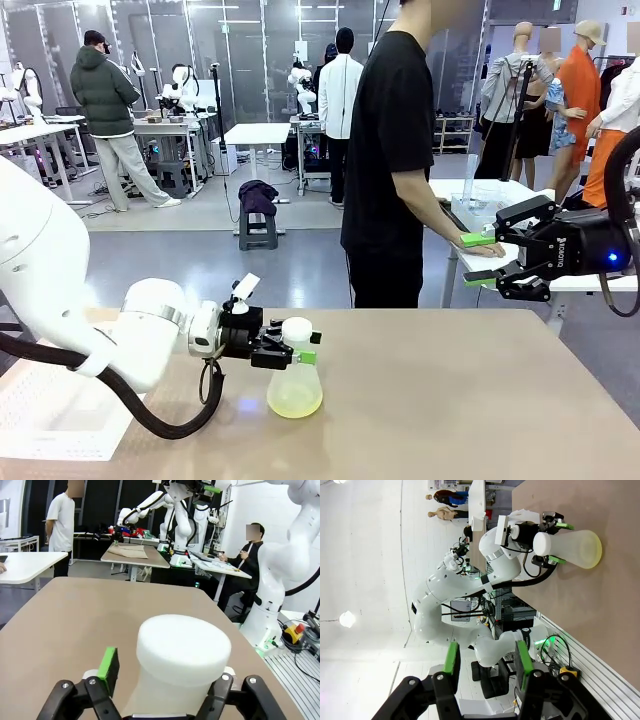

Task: Prepare the solutions needed for the experiment.
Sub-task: When the human places the Big flask in the center of the table, pick up the Big flask and place it in the left Organizing basket.

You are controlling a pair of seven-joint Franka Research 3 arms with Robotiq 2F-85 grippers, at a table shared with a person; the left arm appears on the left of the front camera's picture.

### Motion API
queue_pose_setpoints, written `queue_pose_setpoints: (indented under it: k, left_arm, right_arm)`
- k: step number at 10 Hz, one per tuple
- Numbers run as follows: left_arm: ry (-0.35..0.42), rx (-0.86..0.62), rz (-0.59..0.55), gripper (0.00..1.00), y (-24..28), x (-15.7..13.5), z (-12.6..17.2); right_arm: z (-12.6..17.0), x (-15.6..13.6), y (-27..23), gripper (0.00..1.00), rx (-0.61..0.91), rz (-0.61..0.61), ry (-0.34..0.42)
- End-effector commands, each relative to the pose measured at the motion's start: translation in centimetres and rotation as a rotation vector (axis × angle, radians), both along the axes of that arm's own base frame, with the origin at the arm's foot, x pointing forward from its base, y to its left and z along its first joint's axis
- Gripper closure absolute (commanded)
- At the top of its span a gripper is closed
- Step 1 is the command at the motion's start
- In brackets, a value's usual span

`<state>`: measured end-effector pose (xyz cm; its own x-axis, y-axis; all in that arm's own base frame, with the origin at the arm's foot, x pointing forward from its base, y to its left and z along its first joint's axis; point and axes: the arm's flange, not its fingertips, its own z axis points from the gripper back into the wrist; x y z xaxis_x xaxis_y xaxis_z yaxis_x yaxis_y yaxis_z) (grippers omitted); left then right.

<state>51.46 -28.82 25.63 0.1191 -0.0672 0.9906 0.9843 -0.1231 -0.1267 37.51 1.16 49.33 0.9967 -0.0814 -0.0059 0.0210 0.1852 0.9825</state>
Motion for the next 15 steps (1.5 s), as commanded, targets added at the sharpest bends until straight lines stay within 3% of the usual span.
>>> queue_pose_setpoints:
  k: [1, 2, 3, 4, 5, 6, 7, 8, 9, 11, 15]
  left_arm:
    - [0.006, -0.010, 0.010, 0.38, 0.0, 0.0, 0.2]
    - [0.006, -0.004, 0.015, 0.56, 0.1, -0.2, 0.3]
    - [0.007, 0.001, 0.021, 0.57, 0.1, -0.3, 0.4]
    - [0.008, 0.003, 0.023, 0.75, 0.3, -0.5, 0.5]
    - [0.006, 0.002, 0.026, 0.76, 0.5, -0.6, 0.5]
    - [0.004, 0.005, 0.036, 0.67, 0.7, -0.8, 0.7]
    - [0.004, 0.010, 0.038, 0.95, 0.9, -1.0, 0.8]
    - [0.008, 0.010, 0.037, 0.87, 1.0, -1.2, 0.9]
    - [0.007, 0.010, 0.039, 1.00, 1.1, -1.3, 1.1]
    - [-0.008, -0.021, 0.048, 1.00, 1.1, -2.1, 3.2]
    - [-0.140, -0.002, 0.016, 1.00, 3.1, -3.1, 9.5]
  right_arm:
    - [0.2, 0.0, 0.0, 0.44, 0.009, 0.003, -0.005]
    - [0.2, 0.0, 0.0, 0.44, 0.009, 0.003, -0.005]
    - [0.2, 0.0, 0.0, 0.44, 0.009, 0.003, -0.005]
    - [0.2, 0.0, 0.0, 0.44, 0.009, 0.003, -0.005]
    - [0.2, 0.0, 0.0, 0.44, 0.009, 0.003, -0.005]
    - [0.2, 0.0, 0.0, 0.44, 0.009, 0.003, -0.005]
    - [0.2, 0.0, 0.0, 0.44, 0.009, 0.003, -0.005]
    - [0.2, 0.0, 0.0, 0.44, 0.009, 0.003, -0.005]
    - [0.2, 0.0, 0.0, 0.44, 0.009, 0.003, -0.005]
    - [0.2, 0.0, 0.0, 0.44, 0.009, 0.003, -0.005]
    - [0.2, 0.0, 0.0, 0.44, 0.009, 0.003, -0.005]
